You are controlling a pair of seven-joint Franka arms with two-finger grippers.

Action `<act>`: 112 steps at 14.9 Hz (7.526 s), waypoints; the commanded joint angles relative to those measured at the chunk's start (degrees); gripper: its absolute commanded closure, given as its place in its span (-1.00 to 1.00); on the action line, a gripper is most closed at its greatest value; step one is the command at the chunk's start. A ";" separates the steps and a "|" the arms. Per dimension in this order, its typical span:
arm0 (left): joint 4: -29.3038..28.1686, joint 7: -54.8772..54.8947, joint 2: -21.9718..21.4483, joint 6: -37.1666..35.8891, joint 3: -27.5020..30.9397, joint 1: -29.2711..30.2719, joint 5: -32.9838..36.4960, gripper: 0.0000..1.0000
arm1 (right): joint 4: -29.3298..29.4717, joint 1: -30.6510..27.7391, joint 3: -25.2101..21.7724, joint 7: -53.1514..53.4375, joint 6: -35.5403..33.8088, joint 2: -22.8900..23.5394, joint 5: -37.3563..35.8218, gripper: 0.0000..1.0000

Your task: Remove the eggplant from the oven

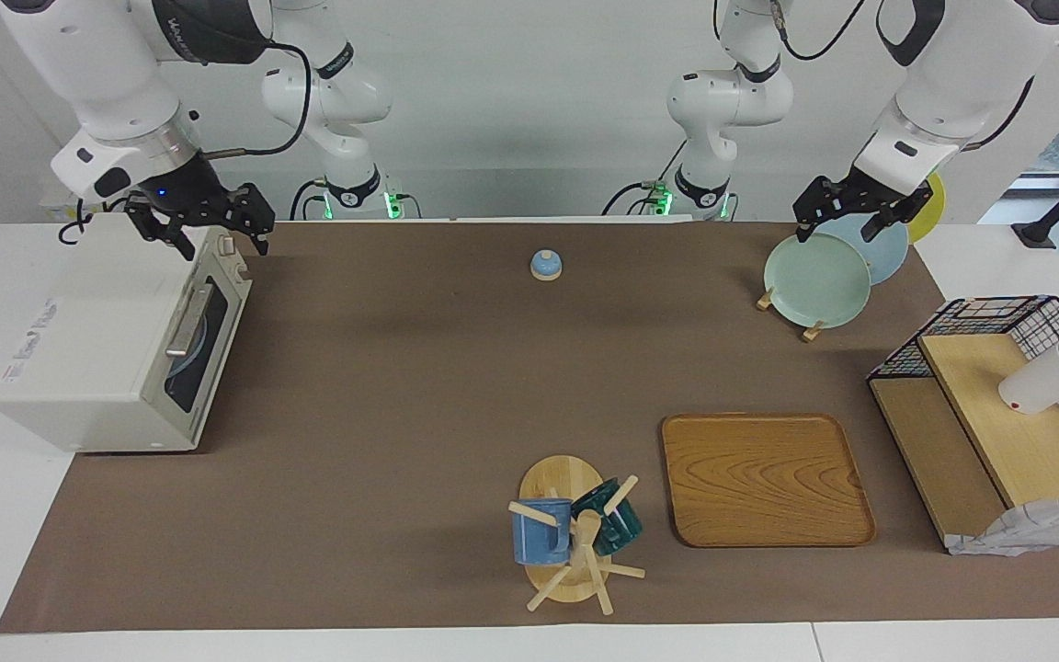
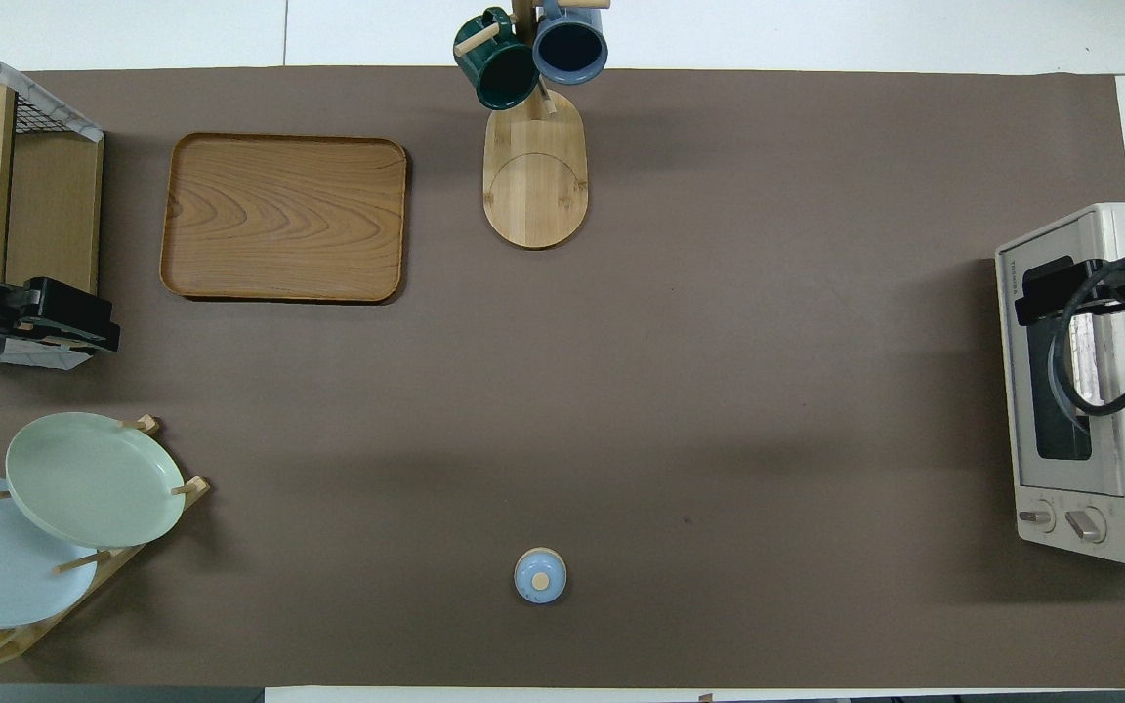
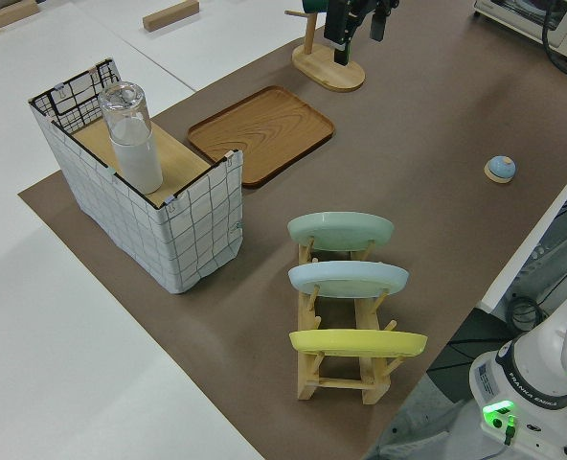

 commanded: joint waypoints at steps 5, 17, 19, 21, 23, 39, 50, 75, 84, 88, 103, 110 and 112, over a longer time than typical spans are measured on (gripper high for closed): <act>-0.96 0.04 -1.27 0.36 0.07 0.27 -0.32 -1.00 | 0.24 -0.30 0.16 0.77 -0.12 -0.12 1.00 -1.00; -0.96 0.04 -1.27 0.36 0.07 0.27 -0.32 -1.00 | -5.91 -1.27 -0.19 -13.38 7.07 -2.31 0.66 1.00; -0.96 0.04 -1.27 0.36 0.08 0.27 -0.32 -1.00 | -8.01 -1.36 -0.27 -11.64 8.40 -2.75 -0.48 1.00; -0.96 0.04 -1.27 0.27 0.07 0.18 -0.32 -1.00 | -11.78 -2.41 -0.36 -5.24 10.59 -4.15 -1.63 1.00; -0.96 0.04 -1.27 0.36 0.07 0.27 -0.32 -1.00 | -17.14 -4.16 -0.36 -2.31 13.57 -6.52 -2.51 1.00; -0.96 0.04 -1.27 0.36 0.07 0.27 -0.32 -1.00 | -25.60 -8.30 -0.36 0.24 21.41 -3.99 -10.25 1.00; -0.96 -0.04 -1.27 0.36 0.07 0.27 -0.32 -1.00 | -29.73 -8.48 -0.19 -0.02 24.49 -3.81 -9.29 1.00; -0.96 0.04 -1.27 0.36 0.16 0.27 -0.32 -1.00 | -35.10 -0.66 0.25 6.04 51.73 11.04 -4.97 1.00; -0.96 0.04 -1.27 0.36 0.07 0.27 -0.32 -1.00 | -25.17 5.15 0.34 14.56 33.56 7.72 -3.30 0.30; -0.96 0.04 -1.27 0.36 0.16 0.27 -0.32 -1.00 | -24.99 -0.29 -0.19 14.74 26.70 4.64 -3.92 -0.04; -0.96 0.04 -1.27 0.36 0.07 0.27 -0.32 -1.00 | -34.21 -6.81 0.08 9.03 37.32 2.34 -5.85 0.37; -0.96 0.04 -1.27 0.36 0.07 0.27 -0.32 -1.00 | -33.35 -3.31 0.16 4.81 36.53 2.52 -11.02 1.00; -0.96 0.04 -1.27 0.36 0.07 0.27 -0.32 -1.00 | -29.84 0.99 0.25 5.08 32.68 3.31 -11.83 1.00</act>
